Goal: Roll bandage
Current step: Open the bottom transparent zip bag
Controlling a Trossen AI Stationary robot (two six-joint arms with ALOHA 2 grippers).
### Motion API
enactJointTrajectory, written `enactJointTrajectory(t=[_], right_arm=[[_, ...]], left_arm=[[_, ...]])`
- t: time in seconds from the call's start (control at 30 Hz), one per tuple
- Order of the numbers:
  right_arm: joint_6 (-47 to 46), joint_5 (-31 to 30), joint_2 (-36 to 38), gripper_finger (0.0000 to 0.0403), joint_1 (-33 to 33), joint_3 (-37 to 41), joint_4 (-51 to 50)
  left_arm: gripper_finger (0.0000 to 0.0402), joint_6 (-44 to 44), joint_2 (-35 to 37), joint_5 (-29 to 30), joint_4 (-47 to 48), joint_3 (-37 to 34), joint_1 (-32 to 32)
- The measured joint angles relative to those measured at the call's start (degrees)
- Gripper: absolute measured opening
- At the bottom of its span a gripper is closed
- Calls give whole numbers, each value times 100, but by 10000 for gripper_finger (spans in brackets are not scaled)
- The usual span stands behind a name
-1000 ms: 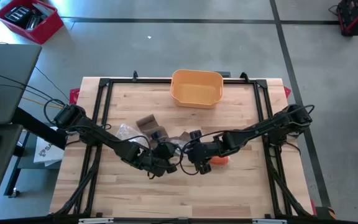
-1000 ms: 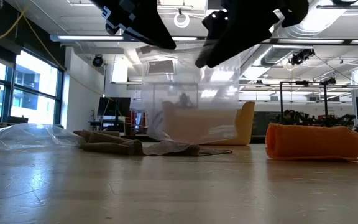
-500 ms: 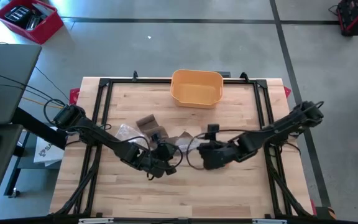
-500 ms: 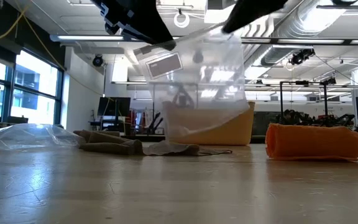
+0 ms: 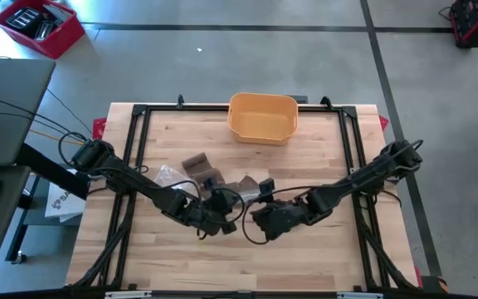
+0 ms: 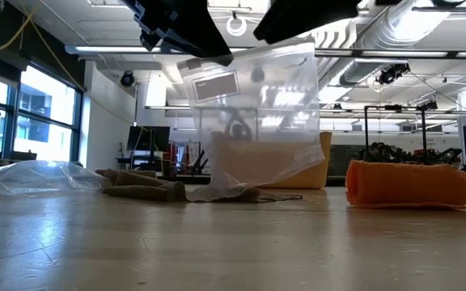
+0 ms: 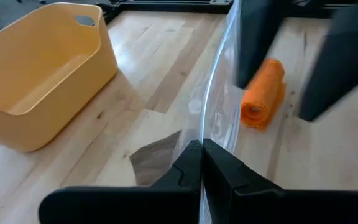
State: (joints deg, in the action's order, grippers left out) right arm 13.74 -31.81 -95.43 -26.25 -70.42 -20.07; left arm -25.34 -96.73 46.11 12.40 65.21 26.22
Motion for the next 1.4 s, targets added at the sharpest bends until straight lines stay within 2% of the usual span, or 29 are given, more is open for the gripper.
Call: enactJointTrajectory(t=[0.27,0.53,0.77,0.93,1.1,1.3,1.4], right_arm=[[23,147,2,183,182,-2,-122],[-575,810,-199,183,385,-2,-530],[-669,1546,-369,183,253,-2,-514],[-1018,1803,-369,183,101,-4,-513],[-1063,1689,-512,183,3,-5,-460],[-782,593,-372,183,-10,1,-451],[-739,477,-135,183,-28,1,-424]], left_arm=[[0,-9,0,-66,-232,0,0],[0,-11,0,-49,-530,0,0],[0,-8,-1,827,-460,0,11],[0,42,0,798,-447,0,15],[0,99,-1,781,-348,0,17],[0,194,0,612,-231,0,57],[0,175,0,608,-80,0,82]])
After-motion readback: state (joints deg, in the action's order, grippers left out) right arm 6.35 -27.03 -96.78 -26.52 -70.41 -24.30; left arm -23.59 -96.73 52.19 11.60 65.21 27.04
